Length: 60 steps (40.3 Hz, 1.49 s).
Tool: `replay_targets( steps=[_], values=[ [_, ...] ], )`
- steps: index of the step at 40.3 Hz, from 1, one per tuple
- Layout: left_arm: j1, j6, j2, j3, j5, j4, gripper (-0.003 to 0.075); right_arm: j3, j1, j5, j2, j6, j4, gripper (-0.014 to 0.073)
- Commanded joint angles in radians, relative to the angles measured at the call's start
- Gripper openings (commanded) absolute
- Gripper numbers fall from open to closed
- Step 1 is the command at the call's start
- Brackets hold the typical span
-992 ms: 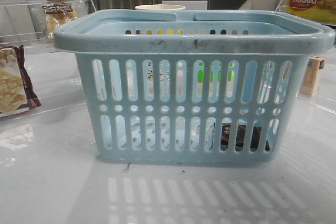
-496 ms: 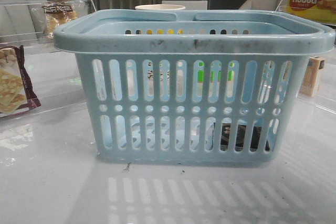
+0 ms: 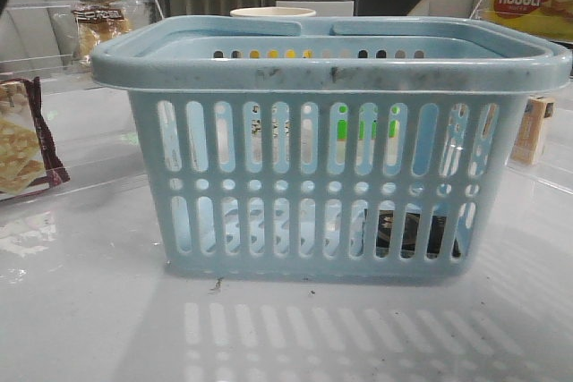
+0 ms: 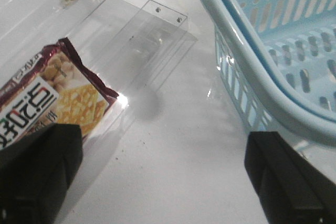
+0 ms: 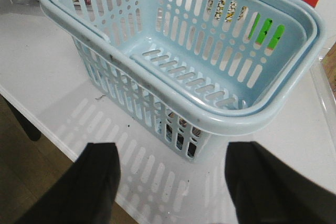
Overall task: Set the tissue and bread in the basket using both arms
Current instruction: 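Reach the left gripper to the packaged bread bun on the shelf, then grasp the bread bun with the left gripper and carry it over the basket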
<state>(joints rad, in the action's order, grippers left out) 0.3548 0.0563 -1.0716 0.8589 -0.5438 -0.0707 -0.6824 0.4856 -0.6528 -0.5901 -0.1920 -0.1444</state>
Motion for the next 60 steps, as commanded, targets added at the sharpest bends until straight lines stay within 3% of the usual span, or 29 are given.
replay_targets(
  steps=[1,8,23,29,38,46,60],
  values=[
    [0.003,0.002,-0.101,0.113,0.098,-0.033,0.0669,-0.025,0.0,0.075,0.002,-0.011,0.004,0.0539],
    [-0.064,-0.006,-0.311,0.309,0.1,-0.026,0.0669,-0.025,0.0,0.075,0.002,-0.011,0.004,0.0539],
    [-0.227,-0.006,-0.65,0.672,0.116,0.139,0.0669,-0.025,0.0,0.075,0.002,-0.011,0.004,0.0539],
    [-0.258,-0.006,-0.74,0.739,0.148,0.187,0.0668,-0.025,0.0,0.075,0.002,-0.011,0.004,0.0539],
    [-0.248,-0.006,-0.815,0.751,0.329,0.194,0.064,-0.025,0.0,0.075,0.002,-0.011,0.004,0.0539],
    [-0.24,-0.006,-0.843,0.751,0.434,0.194,0.0535,-0.025,0.0,0.075,0.002,-0.011,0.004,0.0539],
    [-0.24,-0.006,-0.871,0.751,0.419,0.194,0.026,-0.025,0.0,0.075,0.002,-0.011,0.004,0.0539]
  ],
)
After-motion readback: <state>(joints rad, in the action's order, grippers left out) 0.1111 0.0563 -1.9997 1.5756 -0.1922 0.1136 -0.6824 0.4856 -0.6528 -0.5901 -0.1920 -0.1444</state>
